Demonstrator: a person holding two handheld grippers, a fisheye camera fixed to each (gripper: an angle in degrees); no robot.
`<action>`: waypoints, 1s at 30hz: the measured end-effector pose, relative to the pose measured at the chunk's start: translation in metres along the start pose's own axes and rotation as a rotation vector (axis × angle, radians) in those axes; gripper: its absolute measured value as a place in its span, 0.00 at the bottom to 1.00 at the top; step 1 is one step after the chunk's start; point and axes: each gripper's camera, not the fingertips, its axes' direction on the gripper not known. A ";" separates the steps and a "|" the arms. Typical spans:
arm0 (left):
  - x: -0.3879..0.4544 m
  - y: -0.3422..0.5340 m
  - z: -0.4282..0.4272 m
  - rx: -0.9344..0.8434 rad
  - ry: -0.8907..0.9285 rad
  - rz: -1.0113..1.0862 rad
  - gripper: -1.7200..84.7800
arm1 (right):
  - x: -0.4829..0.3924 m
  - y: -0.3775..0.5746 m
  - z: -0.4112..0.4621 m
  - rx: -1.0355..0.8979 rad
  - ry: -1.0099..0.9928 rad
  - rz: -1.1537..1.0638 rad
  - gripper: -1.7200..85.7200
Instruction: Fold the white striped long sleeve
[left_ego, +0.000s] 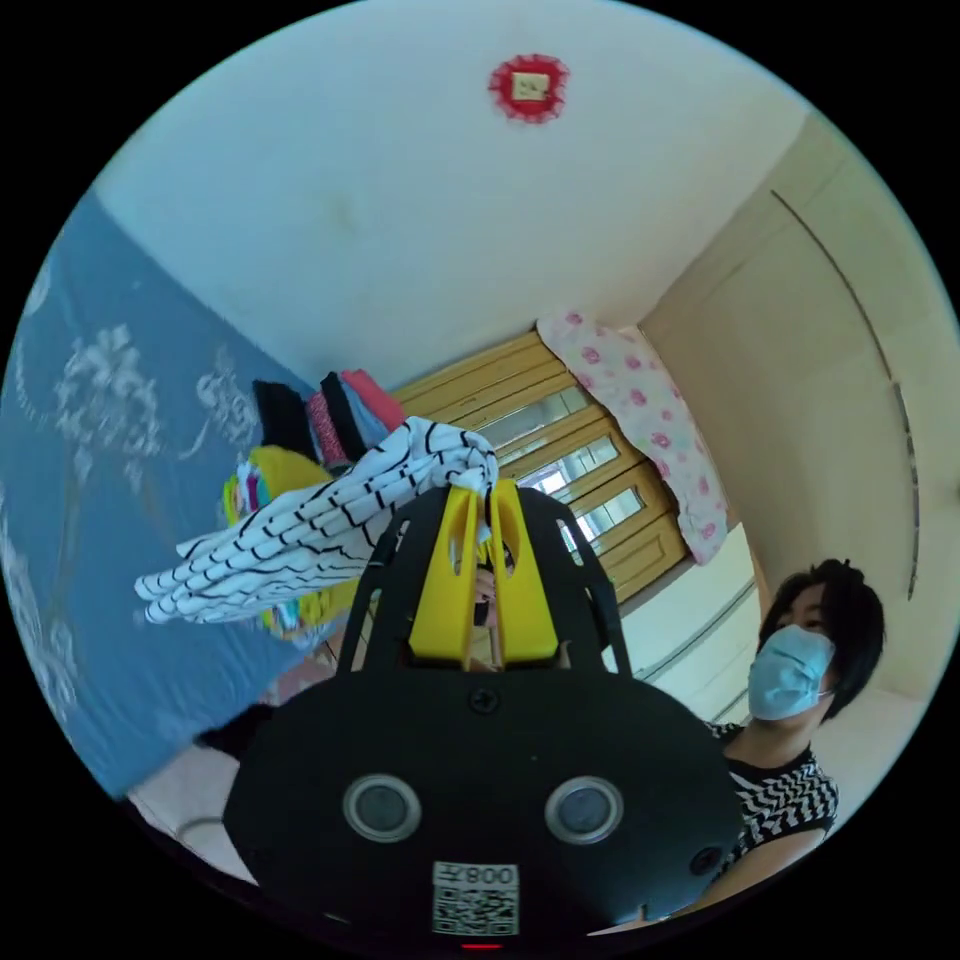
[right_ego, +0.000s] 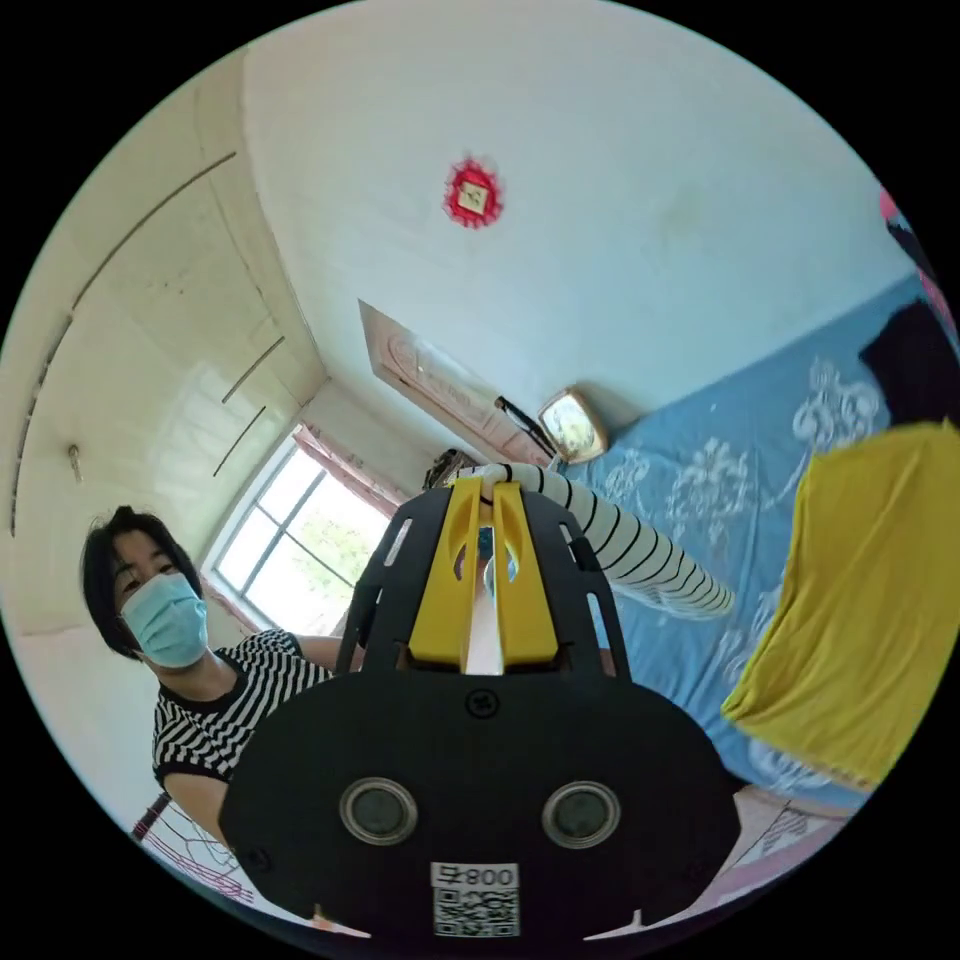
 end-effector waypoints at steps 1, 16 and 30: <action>-0.002 -0.011 0.018 -0.004 0.002 0.032 0.05 | 0.000 -0.021 -0.021 0.009 0.027 -0.045 0.04; -0.323 0.075 0.397 -0.447 -0.136 -0.340 0.05 | 0.252 0.088 -0.246 0.014 0.359 0.508 0.04; -0.449 0.113 0.513 -0.531 -0.185 -0.294 0.05 | 0.324 0.141 -0.287 0.033 0.307 0.523 0.04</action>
